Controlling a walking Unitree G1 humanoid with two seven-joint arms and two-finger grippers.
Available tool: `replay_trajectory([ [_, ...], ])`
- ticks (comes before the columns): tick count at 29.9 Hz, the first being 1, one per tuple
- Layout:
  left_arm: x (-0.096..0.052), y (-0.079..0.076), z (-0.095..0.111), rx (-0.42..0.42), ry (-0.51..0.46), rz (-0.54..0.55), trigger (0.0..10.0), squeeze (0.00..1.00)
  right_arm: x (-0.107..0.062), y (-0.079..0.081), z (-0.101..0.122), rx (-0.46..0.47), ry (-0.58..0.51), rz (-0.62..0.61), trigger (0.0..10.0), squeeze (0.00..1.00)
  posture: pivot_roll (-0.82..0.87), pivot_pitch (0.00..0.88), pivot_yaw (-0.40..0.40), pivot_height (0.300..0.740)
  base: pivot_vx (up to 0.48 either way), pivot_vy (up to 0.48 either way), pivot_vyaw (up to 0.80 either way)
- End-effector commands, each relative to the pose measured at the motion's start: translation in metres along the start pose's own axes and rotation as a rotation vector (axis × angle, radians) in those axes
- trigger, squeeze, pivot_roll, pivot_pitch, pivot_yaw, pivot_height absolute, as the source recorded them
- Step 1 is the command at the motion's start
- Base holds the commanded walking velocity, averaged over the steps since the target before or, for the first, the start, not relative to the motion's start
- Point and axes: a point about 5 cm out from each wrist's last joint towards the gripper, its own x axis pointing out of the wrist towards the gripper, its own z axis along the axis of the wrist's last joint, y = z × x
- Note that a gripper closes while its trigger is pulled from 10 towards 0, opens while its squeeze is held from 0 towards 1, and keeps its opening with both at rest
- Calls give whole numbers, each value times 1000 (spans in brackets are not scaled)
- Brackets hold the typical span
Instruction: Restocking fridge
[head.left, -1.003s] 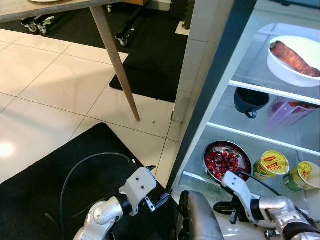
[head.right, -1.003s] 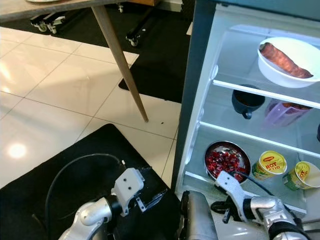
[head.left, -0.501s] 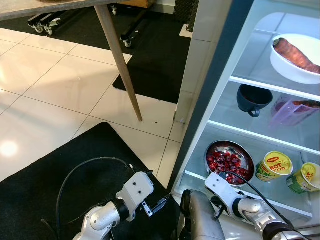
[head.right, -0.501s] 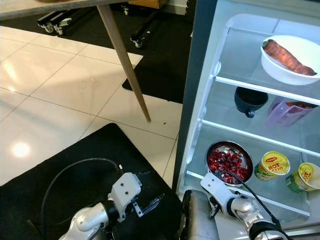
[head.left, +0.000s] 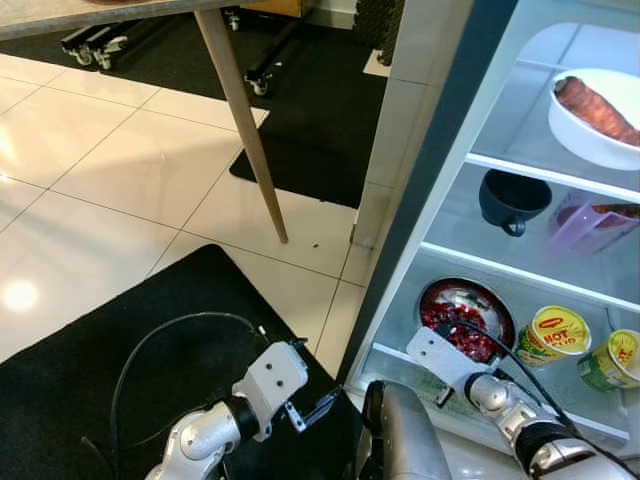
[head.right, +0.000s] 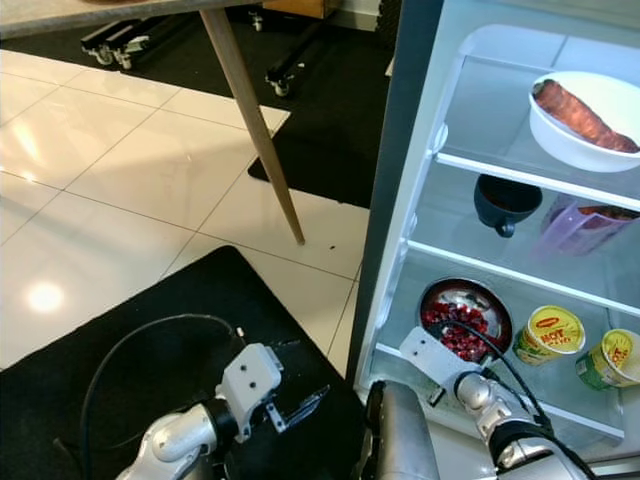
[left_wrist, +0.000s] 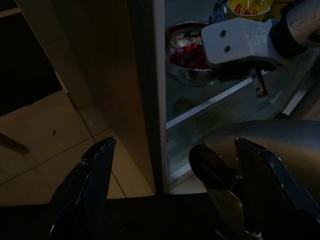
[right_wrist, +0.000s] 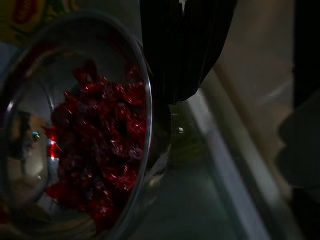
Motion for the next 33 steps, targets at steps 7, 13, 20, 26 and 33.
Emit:
replay_trajectory([
  [7,-3,-4,-3,-6,20,-18,10000,0,0,2,-3,-15,19,-26,10000,0,60,268,-18,431,0,0,0],
  [13,-1,-3,-3,-3,18,-15,10000,0,-2,17,-7,62,4,110,10000,0,58,255,-25,431,0,0,0],
  [20,0,-2,-6,-6,20,-7,10000,0,-14,30,-36,283,5,264,10000,0,32,214,-36,431,0,0,0],
  [26,-1,-1,-10,-19,23,5,10000,0,-21,27,-58,382,51,225,10000,0,15,177,-41,431,0,0,0],
  [33,-8,8,-25,-33,66,74,10000,0,-28,31,-80,418,147,111,10000,0,10,112,-61,431,0,0,0],
])
